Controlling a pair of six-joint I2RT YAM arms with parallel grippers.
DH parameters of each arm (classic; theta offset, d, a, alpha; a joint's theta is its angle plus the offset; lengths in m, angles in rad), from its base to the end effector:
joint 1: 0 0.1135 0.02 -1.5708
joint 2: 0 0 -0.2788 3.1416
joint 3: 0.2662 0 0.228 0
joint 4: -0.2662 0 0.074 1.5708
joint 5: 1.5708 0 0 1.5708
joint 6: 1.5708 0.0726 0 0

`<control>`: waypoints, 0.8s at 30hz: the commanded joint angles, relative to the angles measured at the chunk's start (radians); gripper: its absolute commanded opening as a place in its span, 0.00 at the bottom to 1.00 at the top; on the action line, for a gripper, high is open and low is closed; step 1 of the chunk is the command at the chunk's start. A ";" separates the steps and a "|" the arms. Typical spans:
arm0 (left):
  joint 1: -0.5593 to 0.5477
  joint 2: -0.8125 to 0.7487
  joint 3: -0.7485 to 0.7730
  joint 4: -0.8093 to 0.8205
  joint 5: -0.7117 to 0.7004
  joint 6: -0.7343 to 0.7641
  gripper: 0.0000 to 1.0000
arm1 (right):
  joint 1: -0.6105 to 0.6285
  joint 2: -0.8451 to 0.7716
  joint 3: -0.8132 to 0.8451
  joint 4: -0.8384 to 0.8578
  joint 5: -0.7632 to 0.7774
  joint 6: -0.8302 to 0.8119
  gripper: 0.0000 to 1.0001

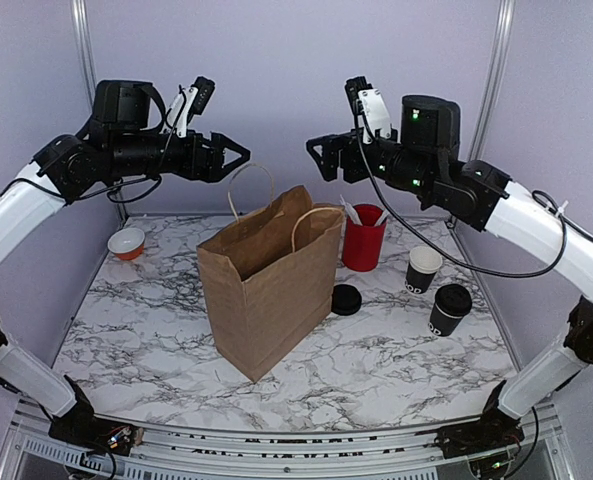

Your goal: Pack the takeout coffee

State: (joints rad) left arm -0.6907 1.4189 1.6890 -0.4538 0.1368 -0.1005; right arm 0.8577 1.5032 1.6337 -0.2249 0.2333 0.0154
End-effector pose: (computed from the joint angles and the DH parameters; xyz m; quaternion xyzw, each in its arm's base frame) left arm 0.2382 -0.2098 0.4789 0.2649 0.7213 -0.2943 0.5683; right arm 0.2452 0.2579 0.4661 -0.2289 0.7025 0.2046 0.6421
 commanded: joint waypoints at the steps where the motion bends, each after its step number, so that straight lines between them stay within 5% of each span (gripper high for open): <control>1: 0.003 0.096 0.105 -0.098 0.026 0.066 0.90 | -0.057 -0.083 -0.067 0.048 -0.032 0.072 0.97; 7: 0.050 0.210 0.219 -0.159 0.117 0.084 0.80 | -0.083 -0.167 -0.170 0.065 -0.041 0.105 0.98; 24: 0.054 0.287 0.293 -0.177 0.265 0.056 0.12 | -0.088 -0.229 -0.237 0.045 -0.019 0.125 0.98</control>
State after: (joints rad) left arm -0.6376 1.7004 1.9514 -0.6140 0.3607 -0.0406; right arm 0.7792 1.2907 1.3952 -0.1936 0.2043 0.1276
